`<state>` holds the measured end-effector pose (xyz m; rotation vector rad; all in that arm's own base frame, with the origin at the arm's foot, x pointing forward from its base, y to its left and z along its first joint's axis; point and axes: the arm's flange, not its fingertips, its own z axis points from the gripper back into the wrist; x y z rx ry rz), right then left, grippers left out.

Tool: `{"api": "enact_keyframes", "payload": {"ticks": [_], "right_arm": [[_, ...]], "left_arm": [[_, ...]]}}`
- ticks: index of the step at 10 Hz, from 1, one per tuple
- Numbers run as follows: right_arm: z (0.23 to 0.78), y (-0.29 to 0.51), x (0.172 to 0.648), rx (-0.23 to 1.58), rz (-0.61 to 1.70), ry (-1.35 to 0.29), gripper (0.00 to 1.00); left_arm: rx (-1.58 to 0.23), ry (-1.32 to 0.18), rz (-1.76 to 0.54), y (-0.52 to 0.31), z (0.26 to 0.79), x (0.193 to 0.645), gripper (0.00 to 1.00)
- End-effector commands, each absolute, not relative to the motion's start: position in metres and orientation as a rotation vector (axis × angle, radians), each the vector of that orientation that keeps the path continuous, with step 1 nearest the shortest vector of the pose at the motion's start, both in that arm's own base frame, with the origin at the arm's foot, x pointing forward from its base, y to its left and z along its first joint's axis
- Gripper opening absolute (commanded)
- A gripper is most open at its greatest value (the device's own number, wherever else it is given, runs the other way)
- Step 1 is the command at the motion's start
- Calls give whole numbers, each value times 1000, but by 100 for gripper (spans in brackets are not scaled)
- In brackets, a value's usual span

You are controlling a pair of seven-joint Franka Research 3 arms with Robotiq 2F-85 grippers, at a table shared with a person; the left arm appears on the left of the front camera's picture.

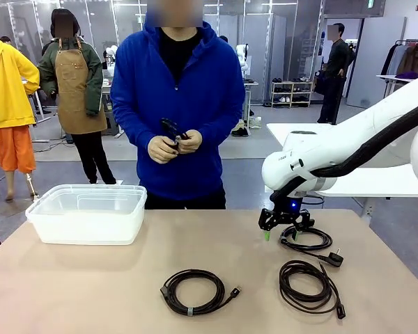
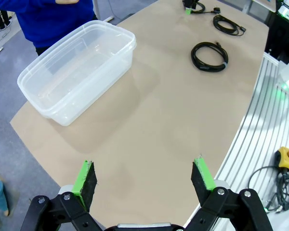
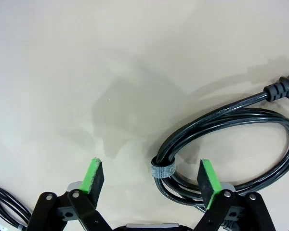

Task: Organize and store the cables.
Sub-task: Place the Power Cable into the Organizing box.

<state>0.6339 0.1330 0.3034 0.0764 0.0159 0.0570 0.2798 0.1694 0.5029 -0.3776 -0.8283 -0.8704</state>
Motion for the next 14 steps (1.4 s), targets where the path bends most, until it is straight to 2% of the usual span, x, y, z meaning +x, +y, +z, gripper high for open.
{"api": "enact_keyframes", "payload": {"ticks": [1,2,3,5,6,7,10,12,14], "right_arm": [[301,139,642,18,22,32,48],[300,139,640,14,23,39,19],[301,139,638,7,22,38,0],[306,139,634,9,23,33,0],[307,140,632,5,26,31,4],[307,141,632,-9,19,35,0],[320,137,629,-8,-7,18,0],[362,138,619,-14,-23,50,0],[414,143,599,-28,-80,8,0]], "left_arm": [[-390,-841,-889,170,504,279,100],[-390,-841,-889,170,504,279,100],[-390,-841,-889,170,504,279,100],[-390,-841,-889,170,504,279,100],[-390,-841,-889,170,504,279,100],[-390,-841,-889,170,504,279,100],[-390,-841,-889,170,504,279,100],[-390,-841,-889,170,504,279,100],[-390,-841,-889,170,504,279,100]]}}
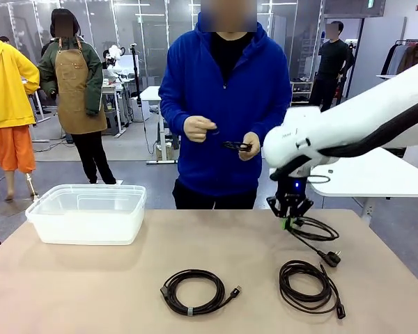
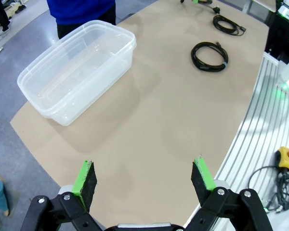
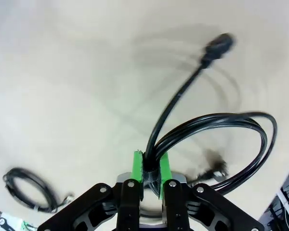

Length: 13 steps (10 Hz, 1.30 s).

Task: Organize and store the cables.
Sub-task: Place the Power Cable into the Organizing box.

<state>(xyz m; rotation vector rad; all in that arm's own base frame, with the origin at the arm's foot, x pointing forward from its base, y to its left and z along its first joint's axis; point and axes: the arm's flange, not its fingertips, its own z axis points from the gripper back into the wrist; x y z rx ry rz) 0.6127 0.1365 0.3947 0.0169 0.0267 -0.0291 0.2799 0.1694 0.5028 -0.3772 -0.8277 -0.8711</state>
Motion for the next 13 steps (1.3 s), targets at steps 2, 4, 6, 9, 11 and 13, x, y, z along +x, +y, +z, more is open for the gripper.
{"api": "enact_keyframes", "payload": {"ticks": [2,4,6,9,11,13], "right_arm": [[430,152,596,-41,-93,8,0],[437,174,595,-33,-74,-15,0],[448,215,590,-15,-19,-53,0],[451,293,596,-49,82,-105,0],[437,352,609,-12,160,-84,0],[409,409,607,-17,240,-91,0]], "left_arm": [[-390,-841,-889,170,504,279,100],[-390,-841,-889,170,504,279,100],[-390,-841,-889,170,504,279,100],[-390,-841,-889,170,504,279,100],[-390,-841,-889,170,504,279,100],[-390,-841,-889,170,504,279,100]]}}
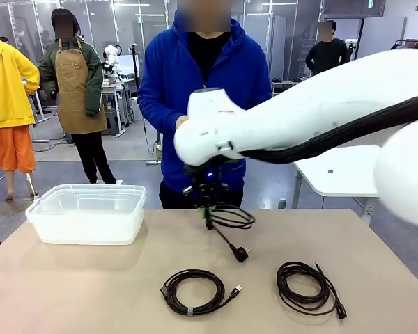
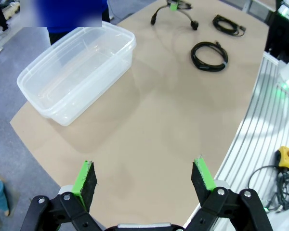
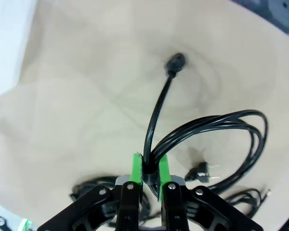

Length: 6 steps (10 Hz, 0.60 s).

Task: Organize and store the cables.
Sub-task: Place the Power Cable into the Organizing box.

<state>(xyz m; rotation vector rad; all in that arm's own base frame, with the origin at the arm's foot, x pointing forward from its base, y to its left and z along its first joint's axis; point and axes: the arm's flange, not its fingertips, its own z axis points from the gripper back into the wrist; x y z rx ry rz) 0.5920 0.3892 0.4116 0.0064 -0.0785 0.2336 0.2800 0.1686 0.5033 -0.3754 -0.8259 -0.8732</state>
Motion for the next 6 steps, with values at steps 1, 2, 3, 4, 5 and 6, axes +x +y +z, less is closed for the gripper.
{"api": "enact_keyframes", "payload": {"ticks": [1,2,3,4,5,6], "right_arm": [[390,433,607,-2,258,-62,0],[378,447,603,29,259,-47,0],[370,456,598,58,265,-26,0],[361,461,596,51,263,-2,0],[350,463,596,40,270,14,0],[348,463,594,46,270,15,0]], "left_arm": [[-390,-841,-889,170,504,279,100],[-390,-841,-889,170,504,279,100],[-390,-841,-889,170,504,279,100],[-390,-841,-889,170,504,279,100],[-390,-841,-889,170,504,279,100],[-390,-841,-889,170,504,279,100]]}}
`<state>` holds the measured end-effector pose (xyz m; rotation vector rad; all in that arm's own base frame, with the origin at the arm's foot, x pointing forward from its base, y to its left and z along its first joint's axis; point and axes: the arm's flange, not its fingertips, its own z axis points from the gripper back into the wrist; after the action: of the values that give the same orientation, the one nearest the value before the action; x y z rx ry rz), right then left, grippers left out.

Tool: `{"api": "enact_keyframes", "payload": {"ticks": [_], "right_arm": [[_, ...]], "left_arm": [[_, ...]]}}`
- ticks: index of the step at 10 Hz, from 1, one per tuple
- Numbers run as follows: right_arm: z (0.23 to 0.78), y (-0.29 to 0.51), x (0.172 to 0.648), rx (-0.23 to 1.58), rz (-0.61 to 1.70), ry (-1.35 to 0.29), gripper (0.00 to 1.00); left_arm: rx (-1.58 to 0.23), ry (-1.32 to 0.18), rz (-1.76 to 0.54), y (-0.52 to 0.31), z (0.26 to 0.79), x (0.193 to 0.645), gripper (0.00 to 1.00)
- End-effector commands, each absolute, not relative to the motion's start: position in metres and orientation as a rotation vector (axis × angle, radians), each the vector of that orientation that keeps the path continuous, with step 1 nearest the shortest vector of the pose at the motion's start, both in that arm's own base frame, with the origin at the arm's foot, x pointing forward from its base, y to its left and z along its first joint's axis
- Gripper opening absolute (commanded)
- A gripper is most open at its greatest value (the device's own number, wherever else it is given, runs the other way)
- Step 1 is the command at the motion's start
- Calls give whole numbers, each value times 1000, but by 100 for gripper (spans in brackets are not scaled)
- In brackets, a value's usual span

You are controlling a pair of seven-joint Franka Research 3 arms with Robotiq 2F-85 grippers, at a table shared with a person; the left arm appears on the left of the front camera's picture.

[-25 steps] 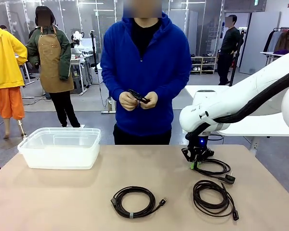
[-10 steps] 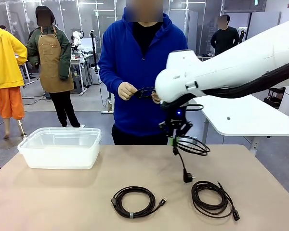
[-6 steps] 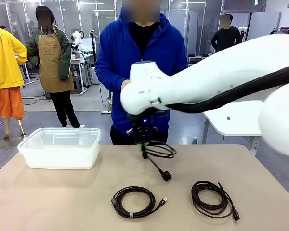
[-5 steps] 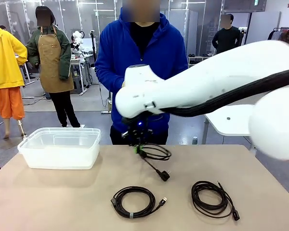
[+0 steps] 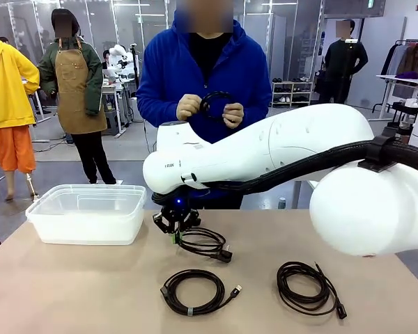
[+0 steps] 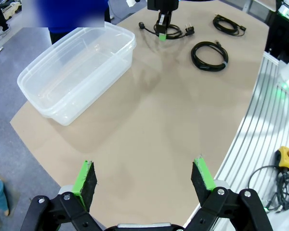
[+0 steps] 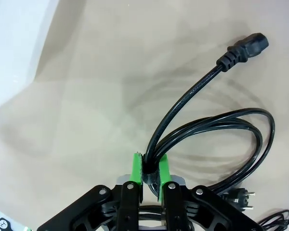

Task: Organize and store the cables.
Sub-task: Place the Power Cable into the Organizing box.

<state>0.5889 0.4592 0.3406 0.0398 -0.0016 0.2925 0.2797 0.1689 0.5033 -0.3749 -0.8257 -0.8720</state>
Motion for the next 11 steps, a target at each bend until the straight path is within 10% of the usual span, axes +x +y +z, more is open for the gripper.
{"api": "enact_keyframes", "payload": {"ticks": [1,5,11], "right_arm": [[350,463,592,46,256,-4,27],[356,451,587,63,275,3,99],[408,363,546,101,531,17,100]], "left_arm": [[-390,-841,-889,170,504,279,100],[-390,-841,-889,170,504,279,100],[-390,-841,-889,170,504,279,100]]}}
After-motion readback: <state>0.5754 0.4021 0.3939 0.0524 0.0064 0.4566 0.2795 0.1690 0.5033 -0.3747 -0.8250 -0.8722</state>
